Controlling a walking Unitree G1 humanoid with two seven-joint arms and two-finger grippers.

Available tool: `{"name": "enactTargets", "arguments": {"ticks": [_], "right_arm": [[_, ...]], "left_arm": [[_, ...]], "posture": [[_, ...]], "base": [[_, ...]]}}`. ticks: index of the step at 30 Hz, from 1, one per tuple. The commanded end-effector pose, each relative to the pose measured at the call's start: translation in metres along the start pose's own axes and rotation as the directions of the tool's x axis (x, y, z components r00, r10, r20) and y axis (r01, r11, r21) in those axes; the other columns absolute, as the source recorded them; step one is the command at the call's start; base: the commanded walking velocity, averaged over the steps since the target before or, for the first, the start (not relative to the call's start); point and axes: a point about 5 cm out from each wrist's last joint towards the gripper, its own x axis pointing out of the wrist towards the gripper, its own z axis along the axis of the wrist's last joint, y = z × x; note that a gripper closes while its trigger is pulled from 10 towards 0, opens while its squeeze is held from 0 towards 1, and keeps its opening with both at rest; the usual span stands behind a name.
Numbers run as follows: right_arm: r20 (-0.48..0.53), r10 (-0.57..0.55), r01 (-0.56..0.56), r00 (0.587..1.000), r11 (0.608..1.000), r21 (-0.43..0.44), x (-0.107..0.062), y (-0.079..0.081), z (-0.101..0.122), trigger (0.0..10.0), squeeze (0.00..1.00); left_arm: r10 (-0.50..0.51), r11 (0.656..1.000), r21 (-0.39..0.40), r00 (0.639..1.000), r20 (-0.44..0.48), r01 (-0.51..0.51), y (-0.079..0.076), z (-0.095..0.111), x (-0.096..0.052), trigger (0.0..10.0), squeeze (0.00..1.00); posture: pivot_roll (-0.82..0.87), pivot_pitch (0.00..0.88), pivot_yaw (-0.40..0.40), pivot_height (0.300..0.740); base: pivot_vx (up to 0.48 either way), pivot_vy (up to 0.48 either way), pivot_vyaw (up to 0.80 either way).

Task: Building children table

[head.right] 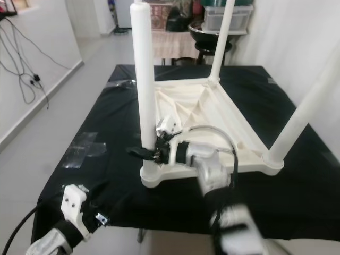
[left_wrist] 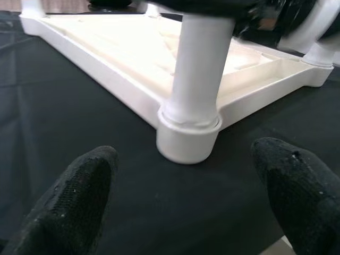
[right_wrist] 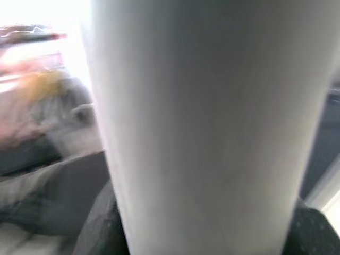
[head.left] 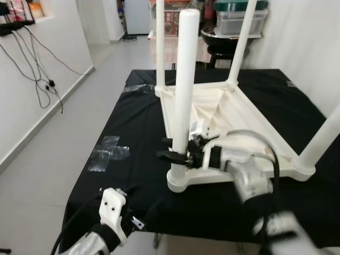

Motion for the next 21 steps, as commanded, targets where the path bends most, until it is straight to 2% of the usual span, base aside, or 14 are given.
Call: {"name": "enactTargets", "arguments": {"ticks": [1, 2, 4, 6, 10, 11, 12, 13, 16, 19, 21], "right_arm": [[-0.197, -0.367, 0.378, 0.909, 0.926, 0.021, -0.027, -0.016, -0.034, 0.0, 0.0], [-0.187, -0.295, 0.306, 0.937, 0.952, 0.032, -0.023, -0.013, -0.031, 0.0, 0.0], [-0.187, -0.295, 0.306, 0.937, 0.952, 0.032, -0.023, -0.013, -0.031, 0.0, 0.0], [-0.154, -0.166, 0.176, 0.974, 0.983, 0.054, -0.01, -0.01, -0.026, 0.0, 0.0], [-0.148, -0.119, 0.13, 0.982, 0.989, 0.067, -0.004, -0.005, -0.027, 0.0, 0.0], [-0.137, -0.063, 0.07, 0.989, 0.996, 0.049, -0.001, 0.003, -0.023, 5.9, 0.0], [-0.137, -0.063, 0.07, 0.989, 0.996, 0.049, -0.001, 0.003, -0.023, 5.9, 0.0], [-0.112, -0.007, 0.014, 0.994, 0.998, 0.061, 0.001, 0.006, -0.018, 10.0, 1.0], [-0.037, 0.126, -0.121, 0.991, 0.987, 0.106, 0.005, 0.011, 0.0, 10.0, 1.0], [-0.008, 0.159, -0.158, 0.987, 0.984, 0.078, 0.007, 0.006, 0.013, 10.0, 1.0], [0.002, 0.291, -0.291, 0.957, 0.957, 0.012, 0.007, 0.0, 0.025, 10.0, 1.0]], "left_arm": [[0.005, 1.0, -0.008, 1.0, -0.007, -0.005, 0.005, -0.001, -0.005, 10.0, 0.0], [0.002, 1.0, -0.014, 1.0, -0.008, -0.002, 0.006, -0.001, -0.005, 10.0, 0.0], [0.002, 1.0, -0.014, 1.0, -0.008, -0.002, 0.006, -0.001, -0.005, 10.0, 0.0], [-0.008, 1.0, -0.02, 1.0, -0.012, 0.008, 0.007, -0.001, -0.005, 10.0, 0.0], [-0.01, 1.0, -0.023, 1.0, -0.016, 0.01, 0.007, -0.001, -0.005, 10.0, 0.0], [-0.001, 1.0, -0.027, 1.0, -0.014, 0.001, 0.007, -0.001, -0.005, 10.0, 0.0], [-0.001, 1.0, -0.027, 1.0, -0.014, 0.001, 0.007, -0.001, -0.005, 10.0, 0.0], [-0.001, 0.999, -0.033, 1.0, -0.014, 0.0, 0.007, -0.001, -0.005, 10.0, 0.0], [-0.01, 0.999, -0.05, 1.0, -0.014, 0.009, 0.008, -0.001, -0.003, 10.0, 0.0], [-0.015, 0.998, -0.058, 1.0, -0.013, 0.015, 0.008, -0.002, -0.002, 10.0, 0.0], [-0.018, 0.998, -0.062, 1.0, -0.012, 0.017, 0.007, -0.002, 0.0, 10.0, 0.0]], "posture": [[-0.04, 0.0, 0.034, 0.74], [-0.03, 0.0, 0.032, 0.74], [-0.03, 0.0, 0.032, 0.74], [0.0, 0.0, 0.022, 0.74], [0.01, 0.0, 0.03, 0.74], [0.01, 0.0, 0.033, 0.74], [0.01, 0.0, 0.033, 0.74], [0.01, 0.0, 0.031, 0.74], [0.01, 0.0, 0.031, 0.74], [0.01, 0.0, 0.029, 0.74], [0.02, 0.0, 0.026, 0.74]], "base": [[0.0, 0.0, 0.0], [0.0, 0.0, 0.0], [0.0, 0.0, 0.0], [0.0, 0.0, 0.0], [0.0, 0.0, 0.0], [0.0, 0.0, 0.0], [0.0, 0.0, 0.0], [0.0, 0.0, 0.0], [0.0, 0.0, 0.0], [0.0, 0.0, 0.0], [0.0, 0.0, 0.0]]}}
